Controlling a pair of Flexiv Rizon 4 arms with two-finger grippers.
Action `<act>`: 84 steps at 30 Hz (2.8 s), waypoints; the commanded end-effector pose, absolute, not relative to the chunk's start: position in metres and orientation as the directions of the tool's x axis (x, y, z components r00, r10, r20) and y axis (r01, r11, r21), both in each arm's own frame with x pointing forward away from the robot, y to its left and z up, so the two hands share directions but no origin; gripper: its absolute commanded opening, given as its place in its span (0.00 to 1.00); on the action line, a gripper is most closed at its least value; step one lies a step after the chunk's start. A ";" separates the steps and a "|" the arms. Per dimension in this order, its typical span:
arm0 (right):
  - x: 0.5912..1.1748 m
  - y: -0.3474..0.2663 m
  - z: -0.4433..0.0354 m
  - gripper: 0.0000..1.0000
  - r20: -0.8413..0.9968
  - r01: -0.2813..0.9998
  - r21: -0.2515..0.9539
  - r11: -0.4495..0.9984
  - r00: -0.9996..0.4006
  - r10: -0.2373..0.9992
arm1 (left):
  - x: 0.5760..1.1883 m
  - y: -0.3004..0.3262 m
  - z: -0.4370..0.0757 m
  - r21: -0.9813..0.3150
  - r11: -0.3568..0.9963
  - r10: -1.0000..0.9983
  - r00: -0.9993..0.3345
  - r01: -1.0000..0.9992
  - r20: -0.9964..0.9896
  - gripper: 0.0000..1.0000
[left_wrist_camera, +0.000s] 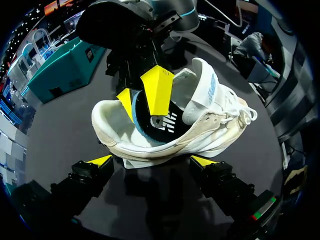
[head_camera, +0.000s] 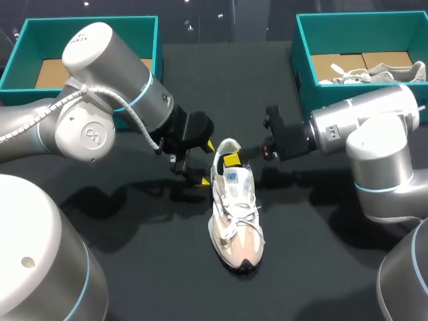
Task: Take the shoe out of the shoebox, open the shoe tongue, remove and reinsert the insole, then place the shoe into the shoebox
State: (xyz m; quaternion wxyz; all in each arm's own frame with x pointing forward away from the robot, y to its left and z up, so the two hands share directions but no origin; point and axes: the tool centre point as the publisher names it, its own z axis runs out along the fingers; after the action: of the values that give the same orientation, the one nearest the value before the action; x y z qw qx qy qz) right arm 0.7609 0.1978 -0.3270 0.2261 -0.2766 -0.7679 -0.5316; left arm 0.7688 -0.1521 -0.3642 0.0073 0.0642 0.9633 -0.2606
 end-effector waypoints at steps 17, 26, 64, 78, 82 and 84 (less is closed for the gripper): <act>0.772 0.190 -0.328 0.00 0.653 0.684 0.667 0.296 -0.728 0.208 | 0.769 -0.153 -0.365 -0.499 0.857 0.120 -0.992 0.128 -0.047 1.00; 0.764 0.182 -0.321 0.43 0.649 0.686 0.673 0.277 -0.727 0.223 | 0.769 -0.153 -0.365 -0.499 0.857 0.120 -0.992 0.128 -0.047 1.00; 0.799 0.078 -0.258 0.00 0.523 0.858 0.322 0.400 -0.513 0.680 | 0.814 -0.009 -0.274 -0.466 0.830 0.352 -0.936 0.307 0.009 1.00; 0.796 0.081 -0.249 0.00 0.508 0.856 0.339 0.390 -0.515 0.690 | 0.814 -0.009 -0.274 -0.466 0.830 0.352 -0.936 0.307 0.009 1.00; 0.787 0.108 -0.258 0.00 0.440 0.873 0.313 0.375 -0.483 0.757 | 0.829 0.002 -0.265 -0.441 0.797 0.446 -0.894 0.413 -0.032 1.00; 0.782 0.117 -0.258 0.00 0.412 0.878 0.310 0.365 -0.470 0.781 | 0.834 0.011 -0.263 -0.418 0.782 0.492 -0.870 0.462 -0.040 1.00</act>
State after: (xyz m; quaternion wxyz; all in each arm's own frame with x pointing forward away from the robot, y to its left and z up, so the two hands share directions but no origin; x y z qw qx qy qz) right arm 0.7878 0.0956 -0.2555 0.1334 -0.4892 -0.8185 -0.2702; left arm 0.8247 0.0008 -0.2712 -0.0261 0.2380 0.9463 -0.2172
